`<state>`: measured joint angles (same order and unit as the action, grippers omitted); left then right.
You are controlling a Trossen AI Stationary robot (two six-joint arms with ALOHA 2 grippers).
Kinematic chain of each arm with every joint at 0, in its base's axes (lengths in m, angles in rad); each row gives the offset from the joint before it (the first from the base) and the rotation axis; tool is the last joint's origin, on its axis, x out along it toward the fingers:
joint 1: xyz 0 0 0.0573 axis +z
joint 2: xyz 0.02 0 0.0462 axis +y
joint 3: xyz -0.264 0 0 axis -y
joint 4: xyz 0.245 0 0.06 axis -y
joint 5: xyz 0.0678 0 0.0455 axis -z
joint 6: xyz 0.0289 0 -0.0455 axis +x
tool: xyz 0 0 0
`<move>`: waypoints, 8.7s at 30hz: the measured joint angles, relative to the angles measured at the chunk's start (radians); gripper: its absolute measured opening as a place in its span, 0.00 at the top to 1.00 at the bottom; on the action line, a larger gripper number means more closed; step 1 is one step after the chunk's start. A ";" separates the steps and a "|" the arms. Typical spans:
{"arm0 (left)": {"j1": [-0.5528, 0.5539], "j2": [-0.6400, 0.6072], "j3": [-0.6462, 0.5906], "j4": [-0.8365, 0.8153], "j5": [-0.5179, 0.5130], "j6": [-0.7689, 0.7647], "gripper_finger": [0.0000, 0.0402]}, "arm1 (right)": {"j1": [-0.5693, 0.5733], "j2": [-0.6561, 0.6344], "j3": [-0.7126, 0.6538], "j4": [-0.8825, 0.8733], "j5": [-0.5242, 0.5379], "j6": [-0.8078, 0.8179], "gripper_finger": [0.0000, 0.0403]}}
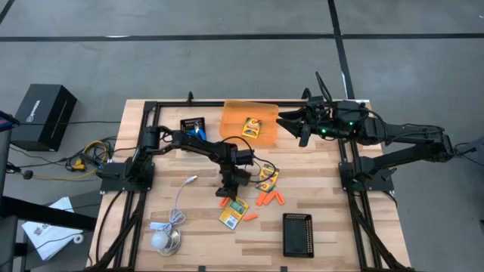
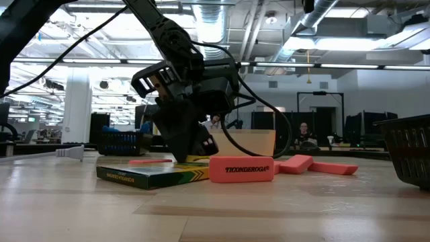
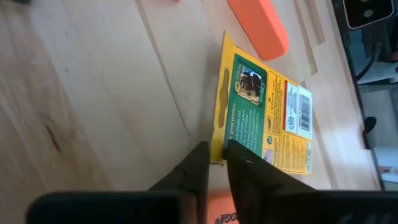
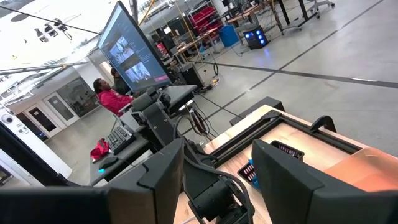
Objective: Pick & Place School Supplies
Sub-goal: Put the crayon box into the orange bin
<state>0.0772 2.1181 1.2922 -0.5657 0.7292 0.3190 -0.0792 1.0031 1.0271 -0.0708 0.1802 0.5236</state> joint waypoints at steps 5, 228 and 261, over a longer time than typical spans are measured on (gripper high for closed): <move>0.000 0.000 0.000 0.008 0.004 -0.013 0.99 | 0.000 0.000 0.000 0.000 0.000 0.000 0.55; 0.090 0.026 -0.093 0.550 -0.317 -0.532 0.99 | 0.033 -0.042 -0.016 -0.108 0.135 -0.019 0.61; 0.191 -0.160 -0.097 0.437 -0.334 -0.516 0.99 | 0.120 -0.042 -0.017 -0.604 0.082 0.157 0.55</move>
<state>0.2686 1.9583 1.1952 -0.1283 0.3949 -0.1972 0.0405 0.9611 1.0103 -0.6751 0.2618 0.6809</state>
